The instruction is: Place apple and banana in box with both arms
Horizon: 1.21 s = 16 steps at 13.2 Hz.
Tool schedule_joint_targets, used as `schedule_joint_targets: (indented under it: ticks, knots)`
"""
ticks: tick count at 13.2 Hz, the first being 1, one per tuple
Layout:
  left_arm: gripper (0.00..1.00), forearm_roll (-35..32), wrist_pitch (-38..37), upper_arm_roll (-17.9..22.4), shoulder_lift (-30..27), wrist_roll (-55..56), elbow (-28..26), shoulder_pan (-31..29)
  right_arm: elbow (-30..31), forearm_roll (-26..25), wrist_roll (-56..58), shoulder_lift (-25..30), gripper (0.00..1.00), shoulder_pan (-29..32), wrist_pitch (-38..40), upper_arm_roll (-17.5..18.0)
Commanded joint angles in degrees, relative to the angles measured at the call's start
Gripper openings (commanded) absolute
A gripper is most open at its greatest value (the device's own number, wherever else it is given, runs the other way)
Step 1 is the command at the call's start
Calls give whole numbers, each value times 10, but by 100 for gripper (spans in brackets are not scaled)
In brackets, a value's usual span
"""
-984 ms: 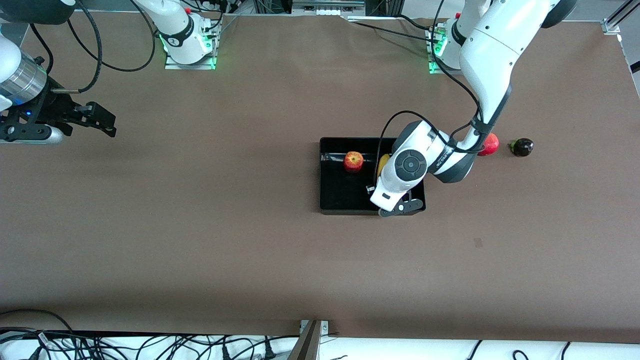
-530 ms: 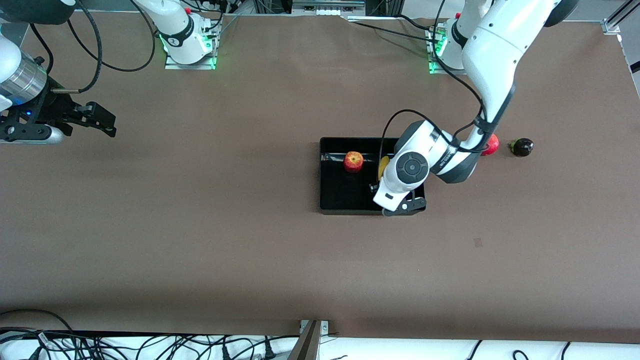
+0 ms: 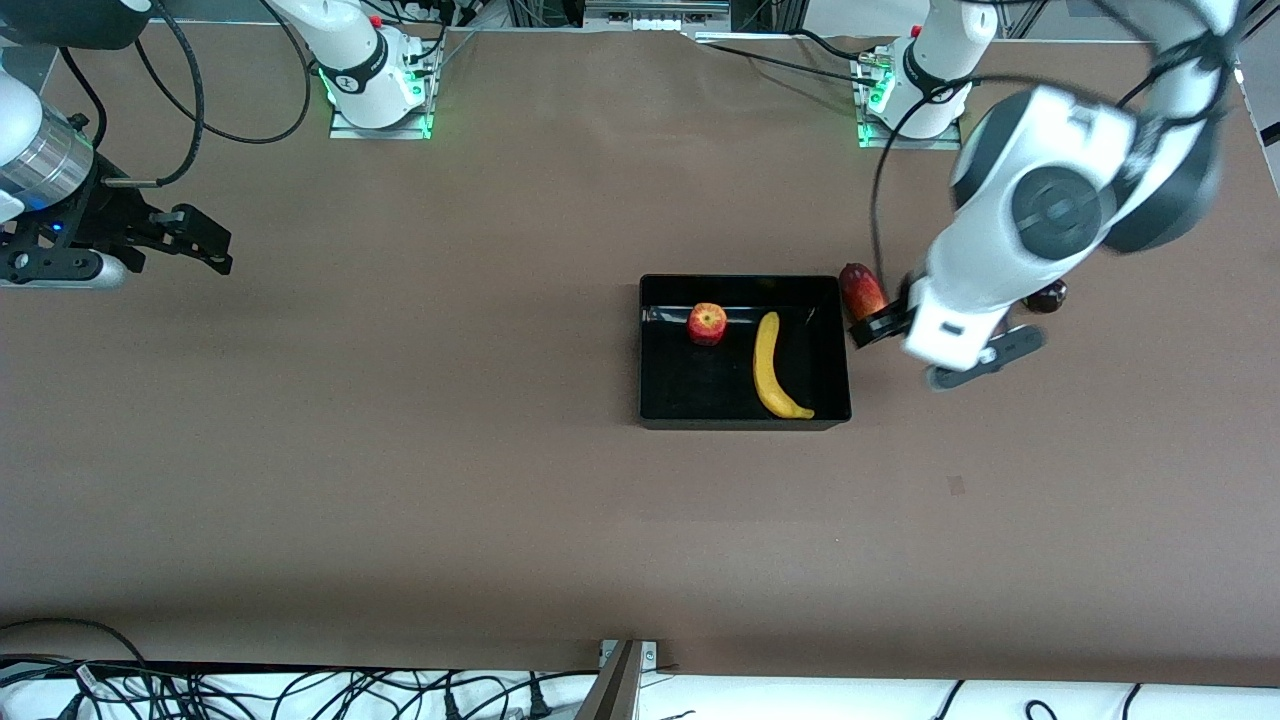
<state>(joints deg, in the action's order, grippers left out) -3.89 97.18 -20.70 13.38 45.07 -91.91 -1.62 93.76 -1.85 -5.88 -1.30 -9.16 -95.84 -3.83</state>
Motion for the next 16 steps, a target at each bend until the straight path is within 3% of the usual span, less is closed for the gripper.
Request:
schedule_joint_targets:
  ticks: [1,5,7,13,16]
  knots:
    - [100,23,-51,13,-84,-101,-24,-41,-7,-4,0,-2,100,0,1,1]
    - [100,36,-127,147,-176,-347,-21,-42,-7,-4,0,-2,100,0,1,1]
    - [100,36,-129,184,-192,-431,-19,-46,-7,-4,0,-2,100,0,1,1]
    - [100,59,-129,156,-198,-442,8,-56,-7,-4,0,-2,100,0,1,1]
    - [100,58,-129,160,-200,-428,15,-29,-7,-4,0,-2,100,0,1,1]
